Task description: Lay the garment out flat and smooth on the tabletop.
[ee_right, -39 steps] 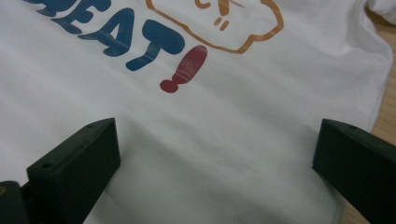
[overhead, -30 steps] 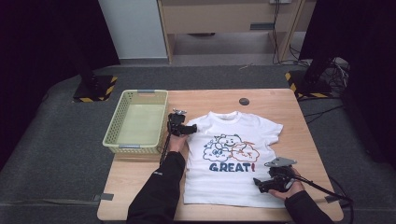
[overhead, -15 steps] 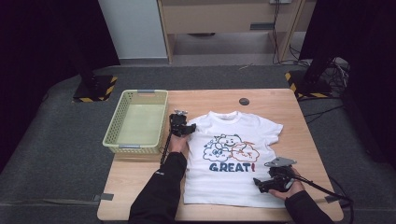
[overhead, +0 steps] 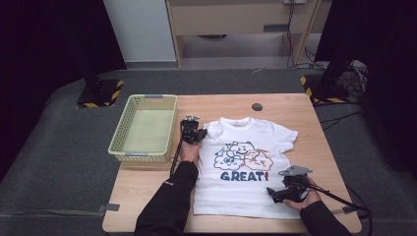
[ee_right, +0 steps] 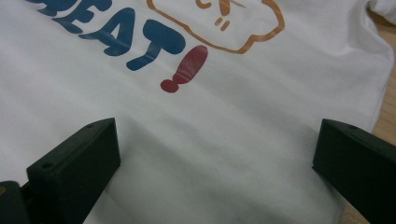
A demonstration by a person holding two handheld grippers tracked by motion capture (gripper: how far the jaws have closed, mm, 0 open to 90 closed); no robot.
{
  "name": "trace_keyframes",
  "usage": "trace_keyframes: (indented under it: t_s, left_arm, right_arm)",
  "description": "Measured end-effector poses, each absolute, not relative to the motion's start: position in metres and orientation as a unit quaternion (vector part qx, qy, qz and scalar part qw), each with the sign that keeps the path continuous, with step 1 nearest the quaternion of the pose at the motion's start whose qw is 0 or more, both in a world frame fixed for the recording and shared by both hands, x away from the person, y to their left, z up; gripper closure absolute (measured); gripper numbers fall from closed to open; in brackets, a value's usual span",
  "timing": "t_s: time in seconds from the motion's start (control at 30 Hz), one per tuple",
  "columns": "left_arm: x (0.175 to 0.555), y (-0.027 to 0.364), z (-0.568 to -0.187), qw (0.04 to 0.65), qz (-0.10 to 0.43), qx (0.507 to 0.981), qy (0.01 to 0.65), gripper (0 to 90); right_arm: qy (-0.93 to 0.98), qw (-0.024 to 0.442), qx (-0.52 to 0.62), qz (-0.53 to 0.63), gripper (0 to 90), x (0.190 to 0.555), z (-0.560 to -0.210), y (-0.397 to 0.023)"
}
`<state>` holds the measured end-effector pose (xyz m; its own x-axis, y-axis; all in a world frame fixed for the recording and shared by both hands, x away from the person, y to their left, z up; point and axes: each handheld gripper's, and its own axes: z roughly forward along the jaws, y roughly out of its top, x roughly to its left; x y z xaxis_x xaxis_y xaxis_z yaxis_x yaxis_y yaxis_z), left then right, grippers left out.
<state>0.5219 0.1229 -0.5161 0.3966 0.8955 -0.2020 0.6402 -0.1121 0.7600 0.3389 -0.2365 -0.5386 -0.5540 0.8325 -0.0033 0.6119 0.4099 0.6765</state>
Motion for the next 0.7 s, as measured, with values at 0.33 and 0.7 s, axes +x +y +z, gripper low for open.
trace_keyframes:
  t_s: [0.33, 0.7]
  left_arm:
    - [0.492, 0.084, -0.486, 0.44, 0.139, 0.754, 0.466, 81.5]
    - [0.475, 0.04, -0.494, 0.426, 0.112, 0.794, 0.42, 77.5]
  right_arm:
    - [0.822, 0.173, 0.439, 0.32, 0.7, 0.339, -0.539, -0.237]
    - [0.821, 0.174, 0.439, 0.32, 0.7, 0.339, -0.539, -0.237]
